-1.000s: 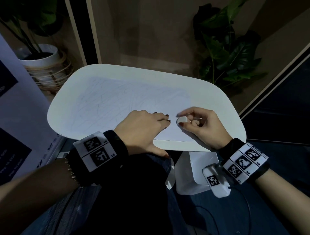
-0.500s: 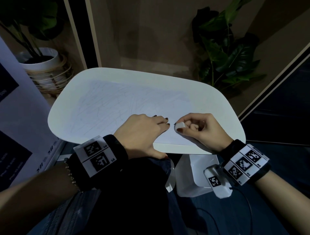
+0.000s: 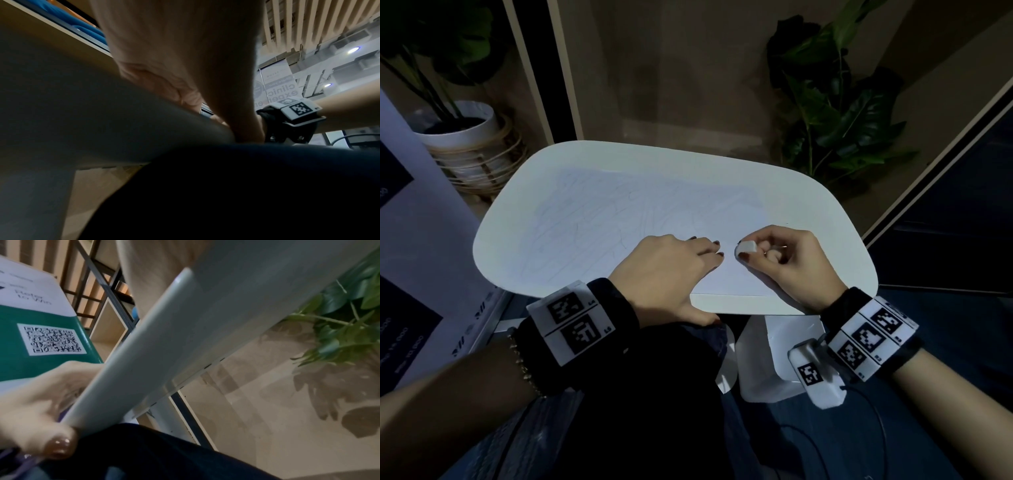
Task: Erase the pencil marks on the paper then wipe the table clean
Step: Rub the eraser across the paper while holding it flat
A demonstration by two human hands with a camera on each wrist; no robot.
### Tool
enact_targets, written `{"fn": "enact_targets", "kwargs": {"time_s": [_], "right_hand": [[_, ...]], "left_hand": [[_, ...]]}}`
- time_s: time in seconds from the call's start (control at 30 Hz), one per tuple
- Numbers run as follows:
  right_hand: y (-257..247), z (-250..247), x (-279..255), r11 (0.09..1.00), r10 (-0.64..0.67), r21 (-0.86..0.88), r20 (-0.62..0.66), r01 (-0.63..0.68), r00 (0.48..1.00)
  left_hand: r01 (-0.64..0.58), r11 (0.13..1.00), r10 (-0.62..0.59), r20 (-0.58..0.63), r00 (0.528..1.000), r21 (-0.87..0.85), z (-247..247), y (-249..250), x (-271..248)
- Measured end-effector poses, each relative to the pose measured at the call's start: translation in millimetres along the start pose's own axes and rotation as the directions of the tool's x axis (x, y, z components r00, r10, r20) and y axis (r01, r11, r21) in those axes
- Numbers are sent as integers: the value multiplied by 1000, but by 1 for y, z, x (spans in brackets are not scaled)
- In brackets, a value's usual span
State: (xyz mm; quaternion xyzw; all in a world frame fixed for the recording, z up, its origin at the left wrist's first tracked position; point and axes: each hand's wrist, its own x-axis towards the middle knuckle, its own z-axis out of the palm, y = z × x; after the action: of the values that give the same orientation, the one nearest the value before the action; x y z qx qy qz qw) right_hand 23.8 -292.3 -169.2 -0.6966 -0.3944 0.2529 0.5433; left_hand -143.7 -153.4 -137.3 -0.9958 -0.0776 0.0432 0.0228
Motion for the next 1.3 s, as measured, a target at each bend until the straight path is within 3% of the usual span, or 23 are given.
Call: {"fn": "enact_targets", "kwargs": {"time_s": [0.07,0.13,0.2,0.3,0.4,0.53,0.73,0.87,1.03,1.17,1.3], "right_hand": [[-2,-3,-2,1000,9,24,113,-12,993],[-3,-4,-2,1000,15,14,126,-17,992],[1,0,1,1000,1,-17,-19,-2,1000],[7,1,6,992,62,121,-238,-34,969],[6,0,6,977,109,209,-283,-50,953],[5,2,4,992,67,118,-290,-34,955],[2,-3,1,1000,22,13,-68,-21,997],[4,0,2,1000,-3,-30,-192,-2,981],[-1,-7,-2,993,71,94,31,-74,997],[4,-3,2,993,64,108,-178,-46,982],[-1,-10,-3,991,75,104,29,-78,997]], "left_hand": [[1,1000,-1,2,1000,-2,0,1,0],[5,1000,-5,13,1000,6,-1,1,-1],[9,1000,-9,11,1000,11,-1,1,-1],[14,1000,-14,10,1000,25,-1,2,-1],[15,1000,-15,1,1000,23,0,3,-2],[-3,1000,4,-46,999,19,4,3,-2],[-55,998,58,-107,993,25,9,0,0],[-59,998,62,-106,992,33,9,0,0],[-54,998,57,-92,994,34,9,0,1],[-43,999,45,-89,995,25,9,0,0],[-41,999,42,-87,995,18,8,1,0]]}}
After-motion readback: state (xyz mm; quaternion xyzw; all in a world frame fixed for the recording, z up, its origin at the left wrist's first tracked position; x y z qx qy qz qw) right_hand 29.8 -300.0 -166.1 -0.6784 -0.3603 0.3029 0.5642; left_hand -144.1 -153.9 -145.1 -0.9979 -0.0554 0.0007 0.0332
